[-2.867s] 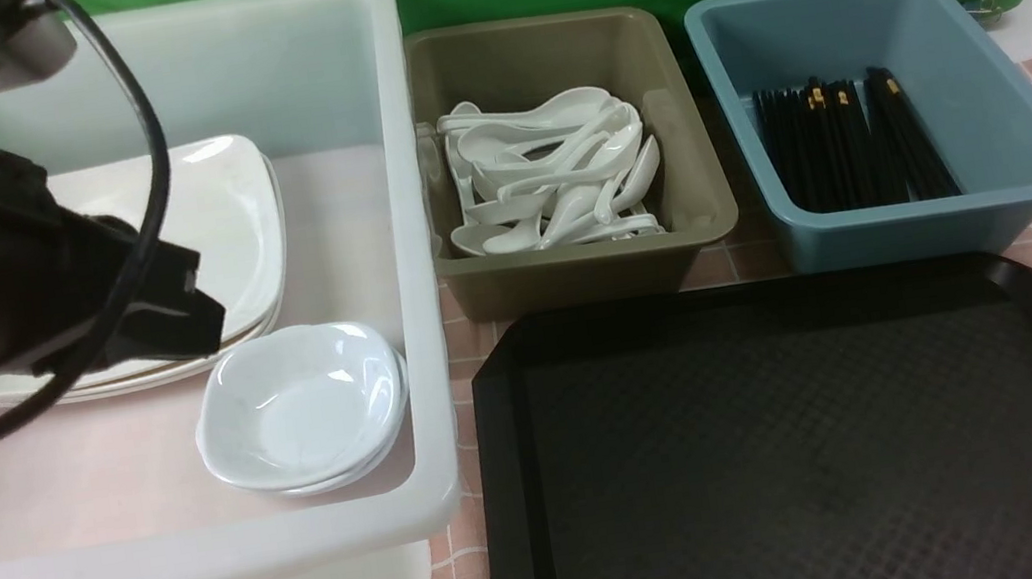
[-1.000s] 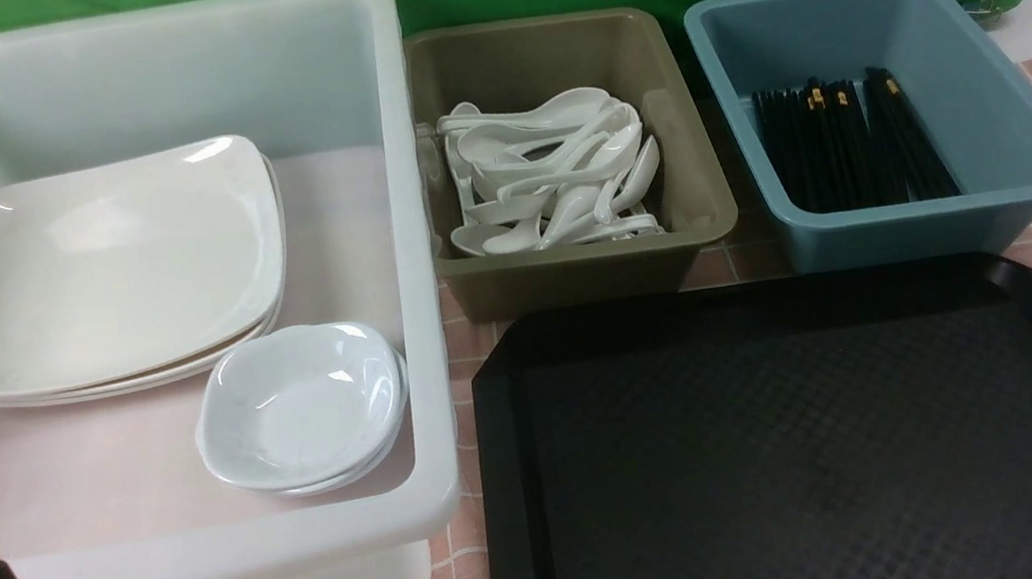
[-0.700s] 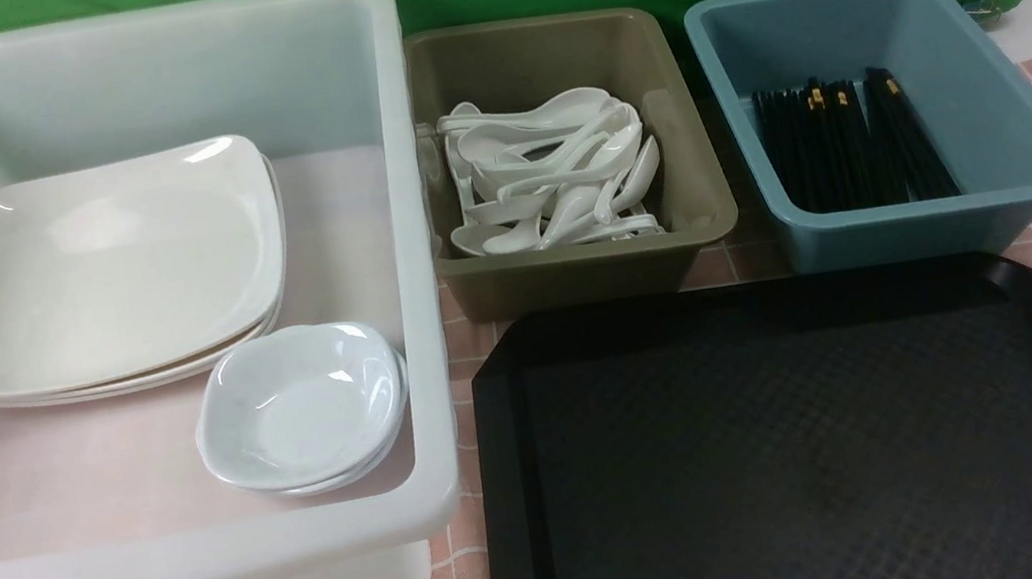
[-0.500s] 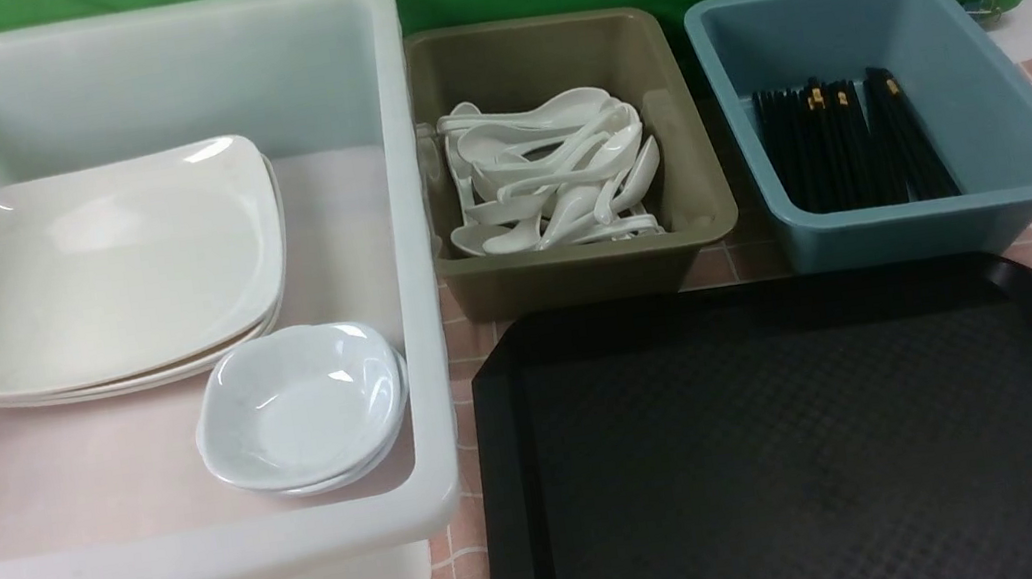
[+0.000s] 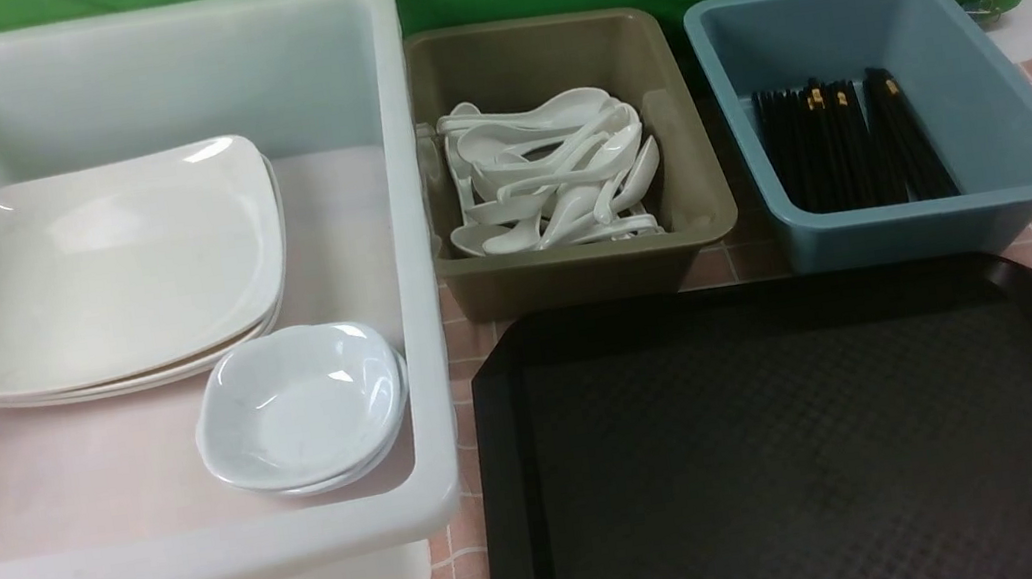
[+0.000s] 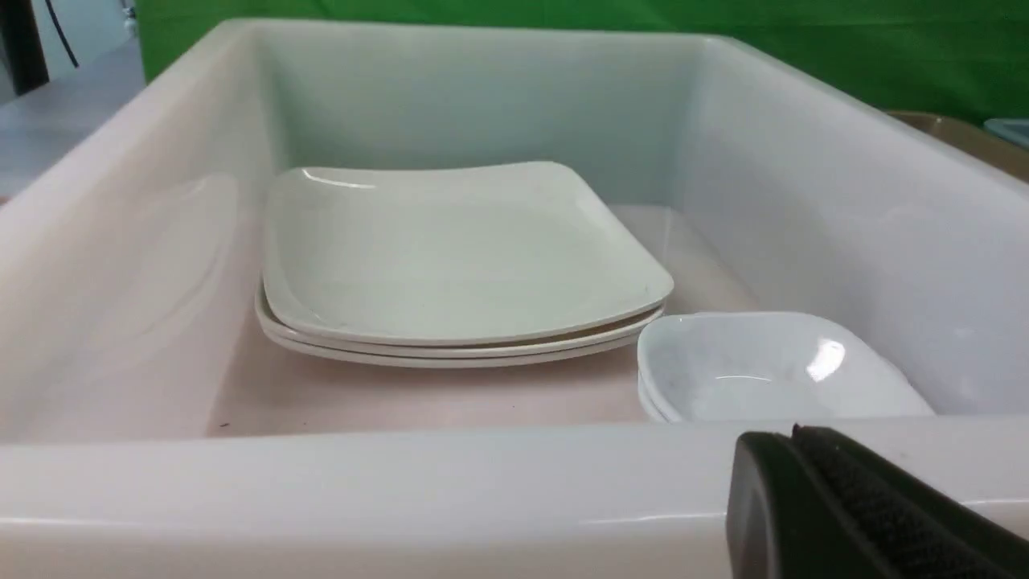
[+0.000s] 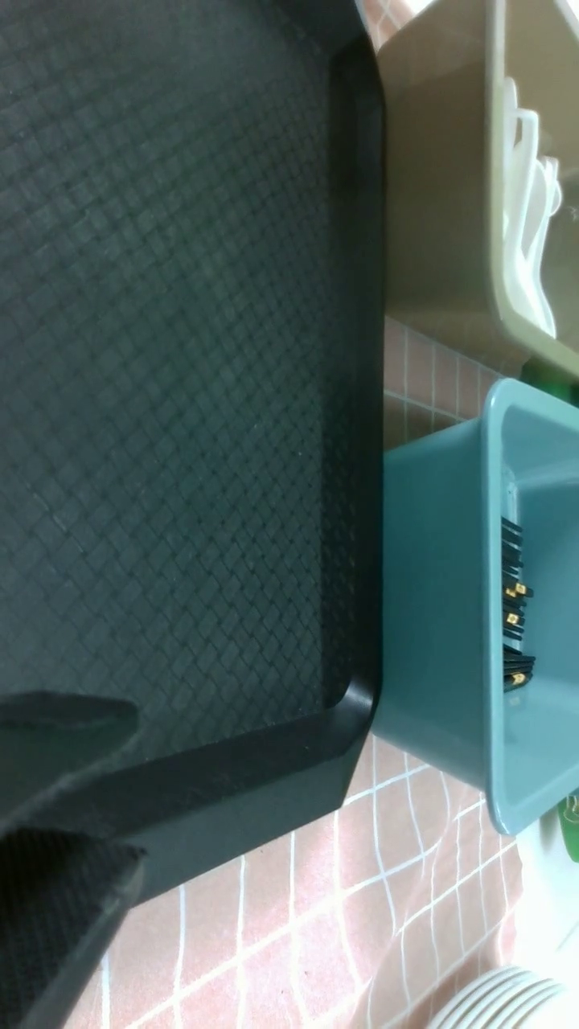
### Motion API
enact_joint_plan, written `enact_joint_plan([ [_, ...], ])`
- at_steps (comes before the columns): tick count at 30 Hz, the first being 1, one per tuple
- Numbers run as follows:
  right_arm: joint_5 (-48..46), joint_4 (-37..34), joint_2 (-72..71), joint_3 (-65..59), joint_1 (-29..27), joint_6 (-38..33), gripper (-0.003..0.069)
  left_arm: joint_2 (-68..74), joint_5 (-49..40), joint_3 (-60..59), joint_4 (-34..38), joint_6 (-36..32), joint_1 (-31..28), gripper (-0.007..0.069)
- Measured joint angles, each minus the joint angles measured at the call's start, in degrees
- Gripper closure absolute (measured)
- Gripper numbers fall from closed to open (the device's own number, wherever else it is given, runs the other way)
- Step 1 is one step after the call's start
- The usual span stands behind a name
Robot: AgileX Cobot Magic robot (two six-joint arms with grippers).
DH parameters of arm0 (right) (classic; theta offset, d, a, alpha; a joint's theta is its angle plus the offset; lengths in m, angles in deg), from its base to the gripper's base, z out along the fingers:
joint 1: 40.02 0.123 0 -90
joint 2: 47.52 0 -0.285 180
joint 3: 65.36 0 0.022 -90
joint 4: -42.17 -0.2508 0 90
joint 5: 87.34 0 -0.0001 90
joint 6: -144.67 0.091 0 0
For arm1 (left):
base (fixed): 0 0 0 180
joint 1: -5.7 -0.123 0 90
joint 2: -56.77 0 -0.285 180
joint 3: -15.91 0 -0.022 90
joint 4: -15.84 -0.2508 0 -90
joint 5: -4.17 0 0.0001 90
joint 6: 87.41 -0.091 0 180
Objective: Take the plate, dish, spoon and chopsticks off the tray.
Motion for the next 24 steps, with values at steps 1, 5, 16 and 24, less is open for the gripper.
enact_joint_plan([
  [1, 0.0, 0.0, 0.0, 0.0, 0.0, 0.0, 0.0419, -0.02, -0.59, 0.0, 0.0, 0.05, 0.0, 0.0625],
  [5, 0.0, 0.0, 0.0, 0.0, 0.0, 0.0, 0.0419, -0.02, -3.55, -0.06, 0.0, 0.06, 0.0, 0.0624],
  [16, 0.0, -0.05, 0.0, 0.0, 0.0, 0.0, 0.0419, -0.02, -3.55, -0.06, 0.0, 0.06, 0.0, 0.0624],
  [24, 0.0, -0.05, 0.0, 0.0, 0.0, 0.0, 0.0419, -0.02, -3.55, -0.06, 0.0, 0.06, 0.0, 0.0624],
])
